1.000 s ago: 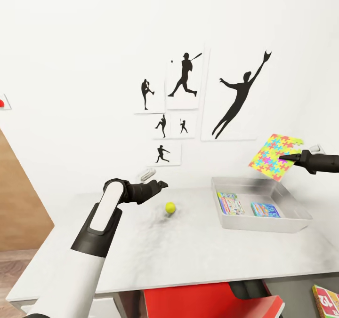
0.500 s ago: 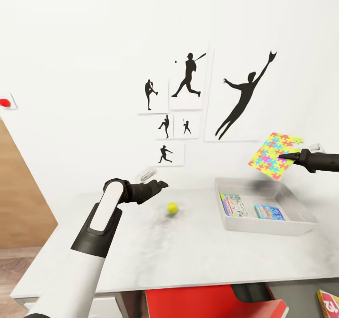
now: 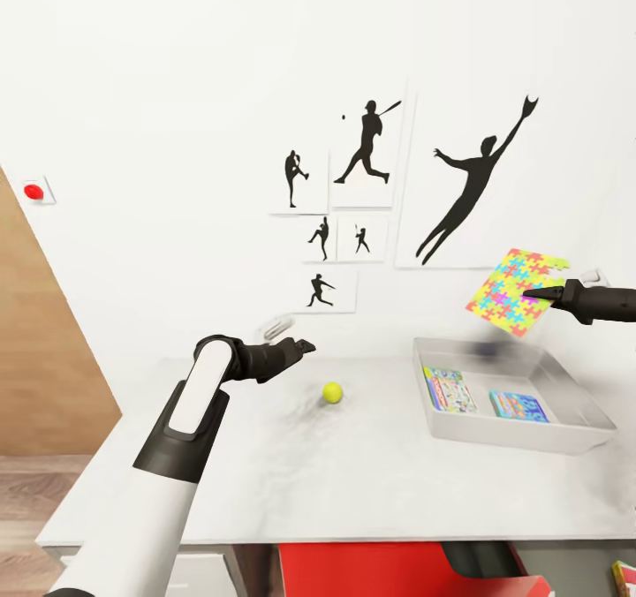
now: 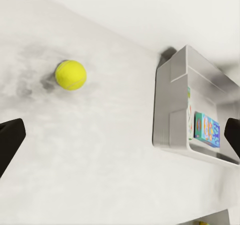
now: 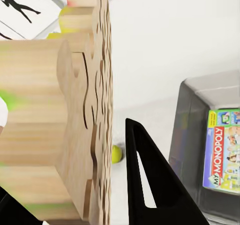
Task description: Put all the toys in the child's room - the three board games (two on the bed and one on the table), the two jigsaw puzzles on the table, and the tennis ball on the table - inside the toy box on the table in the child's room.
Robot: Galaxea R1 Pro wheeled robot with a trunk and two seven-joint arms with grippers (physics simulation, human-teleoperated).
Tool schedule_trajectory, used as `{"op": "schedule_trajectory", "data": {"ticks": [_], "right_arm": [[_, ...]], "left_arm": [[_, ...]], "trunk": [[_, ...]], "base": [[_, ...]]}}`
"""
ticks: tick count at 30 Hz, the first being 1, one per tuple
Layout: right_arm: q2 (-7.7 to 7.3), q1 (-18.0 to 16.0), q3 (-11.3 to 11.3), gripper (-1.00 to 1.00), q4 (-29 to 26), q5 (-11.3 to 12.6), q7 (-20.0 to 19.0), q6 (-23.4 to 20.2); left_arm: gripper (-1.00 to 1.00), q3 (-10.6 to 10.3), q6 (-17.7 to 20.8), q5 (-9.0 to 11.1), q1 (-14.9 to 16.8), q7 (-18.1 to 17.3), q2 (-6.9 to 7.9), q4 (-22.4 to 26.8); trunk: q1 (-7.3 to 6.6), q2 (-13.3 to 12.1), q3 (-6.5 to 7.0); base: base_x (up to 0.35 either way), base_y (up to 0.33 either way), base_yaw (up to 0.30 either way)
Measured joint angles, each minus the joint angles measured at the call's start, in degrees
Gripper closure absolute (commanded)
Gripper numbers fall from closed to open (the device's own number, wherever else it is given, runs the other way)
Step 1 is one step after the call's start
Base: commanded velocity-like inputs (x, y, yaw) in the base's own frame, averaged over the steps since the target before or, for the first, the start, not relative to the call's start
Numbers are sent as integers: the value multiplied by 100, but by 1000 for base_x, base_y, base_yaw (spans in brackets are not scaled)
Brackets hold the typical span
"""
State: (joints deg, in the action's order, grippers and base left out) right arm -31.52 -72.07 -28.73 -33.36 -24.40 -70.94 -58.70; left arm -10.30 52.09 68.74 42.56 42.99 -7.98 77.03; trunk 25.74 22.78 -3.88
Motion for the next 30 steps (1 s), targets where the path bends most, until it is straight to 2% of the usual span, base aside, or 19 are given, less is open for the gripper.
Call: {"op": "schedule_trajectory", "data": {"ticks": [8, 21, 25, 30], "right_arm": [[0, 0, 0, 100, -3, 2, 7, 0], [3, 1, 0, 100, -1, 3, -14, 1], [219, 110, 28, 100, 64, -27, -37, 5], [366, 166, 68, 100, 145, -77, 0, -25]], "left_arm": [[-100, -5, 5, -9, 1, 0, 0, 0], [-100, -6, 6, -9, 1, -6, -1, 0], [-100, -7, 6, -11, 1, -5, -1, -1], [-100, -7, 6, -11, 1, -3, -1, -2]], "trunk": [[0, 0, 2], [0, 0, 3], [1, -1, 3], [0, -1, 3]], "base": [[45, -173, 9], [8, -30, 1], [0, -1, 0], [0, 0, 0]]}}
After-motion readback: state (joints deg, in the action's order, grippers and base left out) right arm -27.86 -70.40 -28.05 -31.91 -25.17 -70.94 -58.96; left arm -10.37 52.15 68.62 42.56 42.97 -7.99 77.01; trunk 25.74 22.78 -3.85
